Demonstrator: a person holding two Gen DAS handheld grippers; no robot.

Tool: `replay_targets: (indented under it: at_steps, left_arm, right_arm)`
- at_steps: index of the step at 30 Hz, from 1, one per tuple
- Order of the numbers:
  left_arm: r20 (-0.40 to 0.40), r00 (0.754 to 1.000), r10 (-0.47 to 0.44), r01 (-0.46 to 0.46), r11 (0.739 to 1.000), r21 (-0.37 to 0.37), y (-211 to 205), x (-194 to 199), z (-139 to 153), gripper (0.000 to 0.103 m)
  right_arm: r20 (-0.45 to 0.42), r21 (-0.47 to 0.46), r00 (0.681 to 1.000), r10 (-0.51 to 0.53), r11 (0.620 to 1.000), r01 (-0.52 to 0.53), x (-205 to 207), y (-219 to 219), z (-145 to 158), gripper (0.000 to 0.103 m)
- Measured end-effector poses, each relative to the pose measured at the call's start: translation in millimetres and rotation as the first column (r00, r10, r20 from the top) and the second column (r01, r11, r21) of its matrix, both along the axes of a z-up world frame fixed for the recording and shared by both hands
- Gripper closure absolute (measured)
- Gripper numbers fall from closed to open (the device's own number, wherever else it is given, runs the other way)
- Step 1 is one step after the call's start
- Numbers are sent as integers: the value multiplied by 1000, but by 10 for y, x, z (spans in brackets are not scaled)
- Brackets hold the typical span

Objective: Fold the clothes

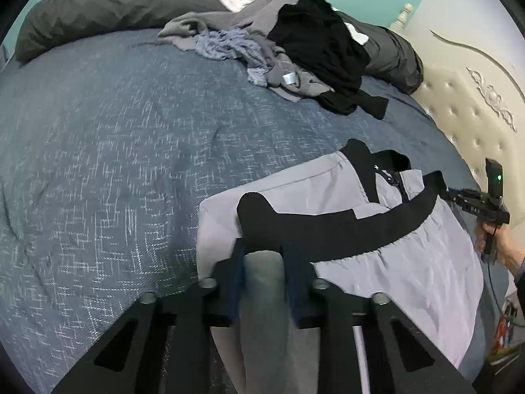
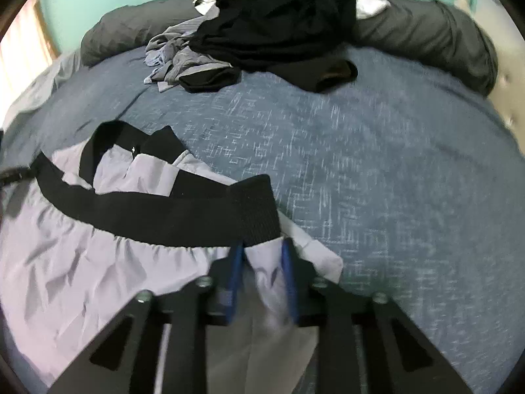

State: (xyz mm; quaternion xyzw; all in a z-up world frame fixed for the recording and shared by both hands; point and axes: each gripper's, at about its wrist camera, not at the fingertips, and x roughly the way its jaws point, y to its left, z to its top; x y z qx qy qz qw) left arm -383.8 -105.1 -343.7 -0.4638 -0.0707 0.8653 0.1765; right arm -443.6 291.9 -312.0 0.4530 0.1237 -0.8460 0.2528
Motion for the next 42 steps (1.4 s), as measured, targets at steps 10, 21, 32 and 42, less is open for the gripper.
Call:
replay_targets:
  at_steps: [10,21,32,42]
  left_arm:
    - [-78,997,-21,21,1000,-2,-70,108,578,88]
    - [-19,999,38,-39,997,-66,-4,-517,370,88]
    - [71,993,94,-85,989,-118,31,-609,-105,80]
    - [-29,984,175,-174,985,17,-302,115,670,69]
  right_arm:
    - [-123,-24,992,-7,1000,4,58,10,510,90]
    - [-118,67,992,-46,996,54,-294,-284,455,90]
    - [-89,177,989,-118,975,132,-404,-350,62,72]
    - [-77,-125,993,-89,989,79,668,-252,844,68]
